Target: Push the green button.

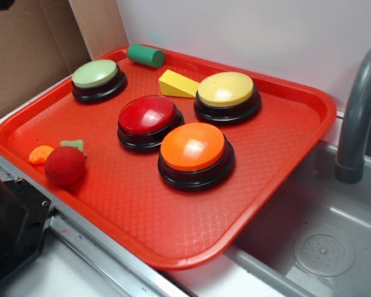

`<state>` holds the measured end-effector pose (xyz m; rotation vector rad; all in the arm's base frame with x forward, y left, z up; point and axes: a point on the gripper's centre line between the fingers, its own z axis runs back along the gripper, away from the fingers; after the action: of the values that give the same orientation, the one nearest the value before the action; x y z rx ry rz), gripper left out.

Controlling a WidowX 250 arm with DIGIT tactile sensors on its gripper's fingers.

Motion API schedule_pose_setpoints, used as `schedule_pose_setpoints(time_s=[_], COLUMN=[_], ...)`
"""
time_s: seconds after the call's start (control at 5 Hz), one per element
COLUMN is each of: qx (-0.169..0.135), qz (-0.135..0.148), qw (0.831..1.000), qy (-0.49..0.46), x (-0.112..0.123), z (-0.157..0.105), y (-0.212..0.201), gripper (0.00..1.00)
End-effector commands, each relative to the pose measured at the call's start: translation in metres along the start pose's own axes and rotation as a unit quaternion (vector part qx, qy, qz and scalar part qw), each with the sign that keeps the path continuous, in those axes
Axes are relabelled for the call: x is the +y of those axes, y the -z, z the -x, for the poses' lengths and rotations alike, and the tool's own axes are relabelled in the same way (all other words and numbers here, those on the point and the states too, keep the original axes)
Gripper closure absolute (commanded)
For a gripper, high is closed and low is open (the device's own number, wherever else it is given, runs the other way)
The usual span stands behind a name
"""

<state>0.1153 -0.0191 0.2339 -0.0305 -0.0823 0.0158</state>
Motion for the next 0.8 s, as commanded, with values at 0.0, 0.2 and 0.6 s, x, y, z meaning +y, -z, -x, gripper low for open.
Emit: schedule_pose_setpoints(time_s=[0.0,0.2,0.6], qx=[0.000,0.034,-0.018], qz=[0.000,-0.043,-0.068], qw=[1.000,0.997,0.990], qy=[0.000,-0.058,-0.124], x=[0.000,0.030,0.080], z=[0.000,-0.026,-0.068], y=[0.000,0.038,0.073], gripper=[0.00,0.00,0.00])
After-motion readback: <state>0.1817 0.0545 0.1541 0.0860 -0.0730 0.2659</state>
